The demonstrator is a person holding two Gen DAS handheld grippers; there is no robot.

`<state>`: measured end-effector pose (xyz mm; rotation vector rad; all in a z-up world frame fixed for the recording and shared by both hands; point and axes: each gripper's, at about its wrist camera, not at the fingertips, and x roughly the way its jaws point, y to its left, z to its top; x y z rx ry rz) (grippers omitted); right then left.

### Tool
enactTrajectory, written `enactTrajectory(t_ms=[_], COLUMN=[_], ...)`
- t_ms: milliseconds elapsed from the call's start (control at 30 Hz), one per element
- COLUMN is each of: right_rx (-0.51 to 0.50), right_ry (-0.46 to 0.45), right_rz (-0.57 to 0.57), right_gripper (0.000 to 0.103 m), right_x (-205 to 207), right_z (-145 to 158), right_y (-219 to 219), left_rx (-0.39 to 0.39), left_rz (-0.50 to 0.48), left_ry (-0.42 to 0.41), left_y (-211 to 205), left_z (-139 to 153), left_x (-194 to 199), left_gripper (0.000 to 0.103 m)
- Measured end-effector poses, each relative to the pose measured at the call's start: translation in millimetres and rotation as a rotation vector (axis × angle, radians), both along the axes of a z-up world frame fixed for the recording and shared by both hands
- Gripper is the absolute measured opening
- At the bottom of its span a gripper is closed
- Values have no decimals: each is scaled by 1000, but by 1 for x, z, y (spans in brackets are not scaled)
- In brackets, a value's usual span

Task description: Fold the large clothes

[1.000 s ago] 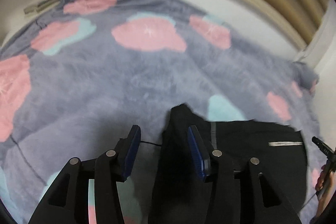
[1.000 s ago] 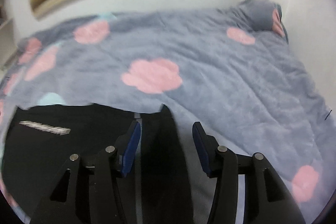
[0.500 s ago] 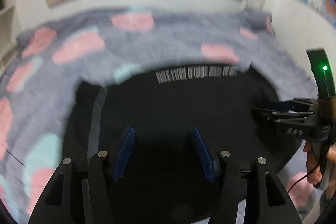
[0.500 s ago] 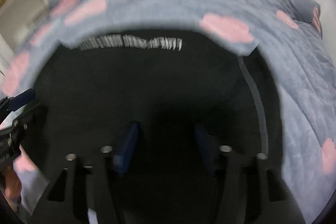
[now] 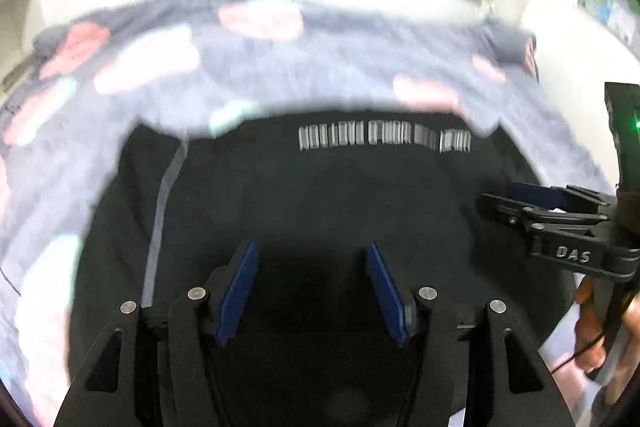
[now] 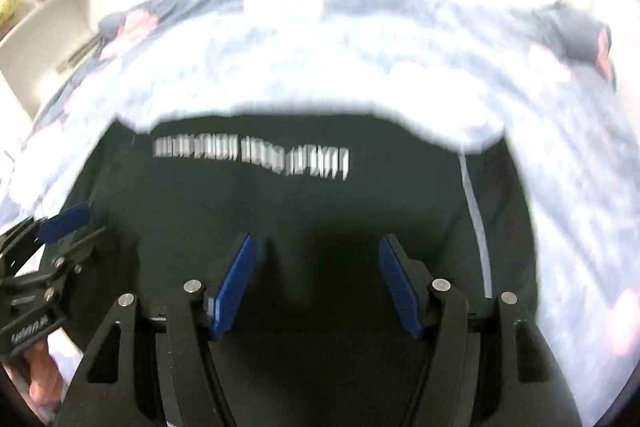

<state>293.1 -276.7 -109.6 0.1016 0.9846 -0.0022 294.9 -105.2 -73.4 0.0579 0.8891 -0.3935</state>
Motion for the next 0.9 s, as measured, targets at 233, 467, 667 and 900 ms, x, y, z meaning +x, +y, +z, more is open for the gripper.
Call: enactTrajectory(t_ms=[233, 467, 667, 900], right_rx=[32, 61, 162, 200], right_ry=[111, 188, 104, 56], right_rz=[-47, -64, -45, -52], right_gripper=[62, 63, 63, 63], right_x=[80, 95, 61, -24], right_z=[-42, -72, -40, -7], right_y=[3, -11, -30, -63], left_rx=[-34, 12, -61, -60], left_rz=[118, 167, 109, 40], left_ry=[190, 258, 219, 108], left_y=[-9, -14, 8, 63], left_z=[-33, -72, -47, -3], left_x=[67, 90, 74, 15], left_gripper=[59, 63, 63, 63])
